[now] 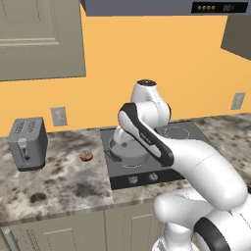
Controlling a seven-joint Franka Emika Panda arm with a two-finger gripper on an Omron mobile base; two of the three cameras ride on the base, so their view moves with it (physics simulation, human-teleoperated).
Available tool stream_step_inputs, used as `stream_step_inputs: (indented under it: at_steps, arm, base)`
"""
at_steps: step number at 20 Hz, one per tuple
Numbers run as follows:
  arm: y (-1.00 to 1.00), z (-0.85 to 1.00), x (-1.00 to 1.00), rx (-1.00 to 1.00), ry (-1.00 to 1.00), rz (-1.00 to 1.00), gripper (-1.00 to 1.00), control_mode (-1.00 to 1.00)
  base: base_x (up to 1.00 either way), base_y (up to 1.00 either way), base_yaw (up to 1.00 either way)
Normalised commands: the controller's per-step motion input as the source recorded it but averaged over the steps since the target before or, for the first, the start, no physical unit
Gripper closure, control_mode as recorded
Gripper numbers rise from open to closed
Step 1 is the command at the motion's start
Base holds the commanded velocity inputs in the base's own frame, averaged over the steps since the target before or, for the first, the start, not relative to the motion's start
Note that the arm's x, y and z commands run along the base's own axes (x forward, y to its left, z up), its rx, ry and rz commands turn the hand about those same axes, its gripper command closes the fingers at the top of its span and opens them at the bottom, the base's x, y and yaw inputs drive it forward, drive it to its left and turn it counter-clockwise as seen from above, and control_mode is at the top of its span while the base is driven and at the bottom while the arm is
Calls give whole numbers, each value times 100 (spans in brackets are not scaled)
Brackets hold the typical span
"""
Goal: Turn on the burner for the pot on the stove. Wait thirty seconds for the pot to heat up. Then add the mushroom to the pot.
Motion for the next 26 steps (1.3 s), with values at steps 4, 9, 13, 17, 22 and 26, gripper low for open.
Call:
stream_step_inputs:
  at_steps: [4, 9, 13, 17, 22, 26]
  arm:
    - [69, 0, 7, 0, -2, -20, -100, -100]
    - [69, 0, 16, 0, 2, -12, -100, -100]
    - [48, 0, 15, 2, 4, -7, -100, -100]
    - [24, -3, 13, 3, 1, 0, -100, -100]
    - [23, -21, 21, 0, 0, 0, -100, -100]
    - [13, -33, 17, 0, 0, 0, -100, -100]
  base:
    - [0, 0, 0]
    - [0, 0, 0]
    - [0, 0, 0]
    - [0, 0, 0]
    - [0, 0, 0]
    - [0, 0, 0]
